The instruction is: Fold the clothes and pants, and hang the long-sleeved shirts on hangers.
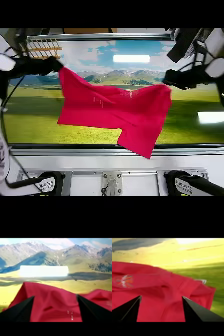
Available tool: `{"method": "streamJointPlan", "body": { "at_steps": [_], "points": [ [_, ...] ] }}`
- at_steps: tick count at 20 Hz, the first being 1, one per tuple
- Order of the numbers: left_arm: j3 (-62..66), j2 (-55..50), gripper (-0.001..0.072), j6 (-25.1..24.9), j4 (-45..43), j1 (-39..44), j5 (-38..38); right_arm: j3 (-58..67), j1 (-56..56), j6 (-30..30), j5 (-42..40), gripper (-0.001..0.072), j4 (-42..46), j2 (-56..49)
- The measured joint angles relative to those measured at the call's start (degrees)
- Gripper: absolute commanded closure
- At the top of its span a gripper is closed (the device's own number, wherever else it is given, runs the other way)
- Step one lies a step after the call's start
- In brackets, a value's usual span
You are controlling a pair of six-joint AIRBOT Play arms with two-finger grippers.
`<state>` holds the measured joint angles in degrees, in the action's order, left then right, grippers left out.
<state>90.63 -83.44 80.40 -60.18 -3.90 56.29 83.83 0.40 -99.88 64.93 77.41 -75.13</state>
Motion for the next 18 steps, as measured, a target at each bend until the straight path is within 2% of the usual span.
{"method": "streamJointPlan", "body": {
  "at_steps": [4,8,14,18],
  "points": [
    [8.28,-5.95,0.0084,2.97,0.00,-1.36,4.09,2.23,-1.53,3.19,-4.72,0.0101,0.04,-2.75],
    [5.05,-1.77,0.0083,4.09,-0.09,-5.90,7.85,1.33,-2.73,6.88,-3.91,0.0101,1.31,3.04],
    [-22.29,13.88,0.0083,4.09,-0.31,-12.90,8.39,-9.66,-3.08,8.31,-0.31,0.0101,2.16,18.93],
    [-43.56,23.26,0.0083,4.28,-0.28,-15.78,4.28,-18.53,-3.08,8.39,0.98,0.0101,2.23,27.82]
  ]
}}
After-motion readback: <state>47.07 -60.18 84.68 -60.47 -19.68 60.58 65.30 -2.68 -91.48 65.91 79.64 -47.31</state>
